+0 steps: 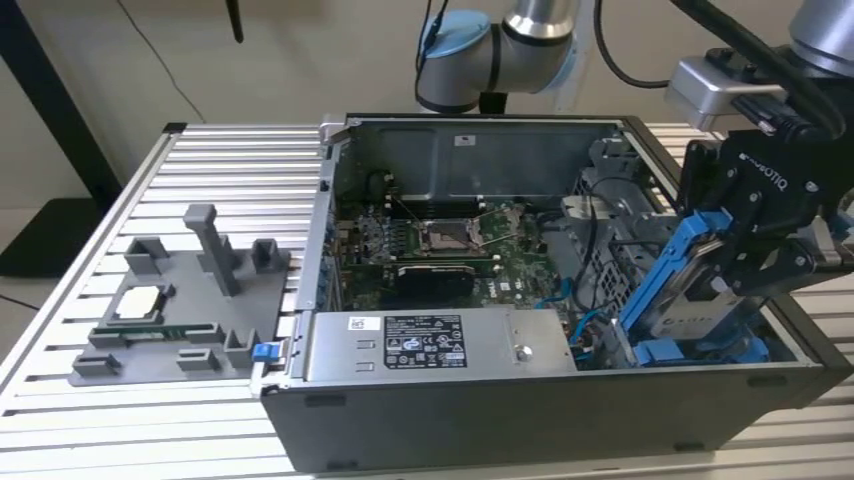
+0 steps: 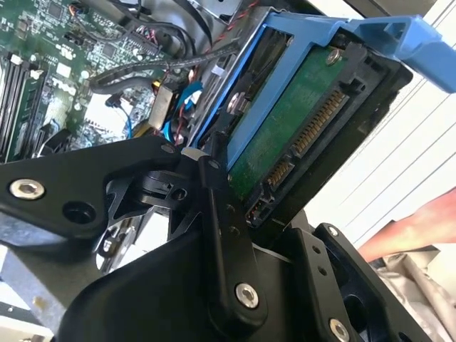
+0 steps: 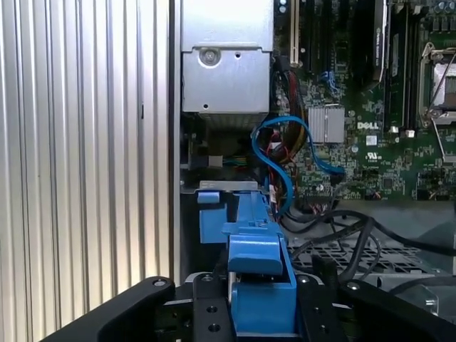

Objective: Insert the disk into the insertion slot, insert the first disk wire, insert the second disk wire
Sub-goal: 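Insert the disk into the insertion slot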

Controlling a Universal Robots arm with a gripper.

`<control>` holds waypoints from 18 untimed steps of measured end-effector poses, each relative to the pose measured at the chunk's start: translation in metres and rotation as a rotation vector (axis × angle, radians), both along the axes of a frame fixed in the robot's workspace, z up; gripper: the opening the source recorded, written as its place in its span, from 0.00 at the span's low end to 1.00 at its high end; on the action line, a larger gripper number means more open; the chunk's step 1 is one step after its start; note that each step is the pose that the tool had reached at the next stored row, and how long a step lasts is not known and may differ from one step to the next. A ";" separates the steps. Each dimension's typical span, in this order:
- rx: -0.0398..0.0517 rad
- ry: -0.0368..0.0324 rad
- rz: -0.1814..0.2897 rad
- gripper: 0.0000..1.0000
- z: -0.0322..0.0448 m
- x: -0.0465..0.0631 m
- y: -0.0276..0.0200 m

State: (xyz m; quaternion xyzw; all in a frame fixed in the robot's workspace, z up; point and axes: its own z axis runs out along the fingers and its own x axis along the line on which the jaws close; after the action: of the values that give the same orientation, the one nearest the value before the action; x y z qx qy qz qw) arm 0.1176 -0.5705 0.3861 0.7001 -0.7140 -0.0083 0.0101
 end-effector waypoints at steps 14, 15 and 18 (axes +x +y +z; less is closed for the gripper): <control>0.0001 0.0000 0.000 0.00 -0.0004 0.000 -0.0001; 0.0001 0.0001 0.000 0.00 0.0003 0.000 -0.0001; 0.0002 0.0001 0.000 0.00 0.0012 0.000 0.0000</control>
State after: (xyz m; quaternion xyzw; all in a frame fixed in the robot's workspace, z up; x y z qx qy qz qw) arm 0.1175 -0.5705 0.3873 0.7000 -0.7140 -0.0084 0.0100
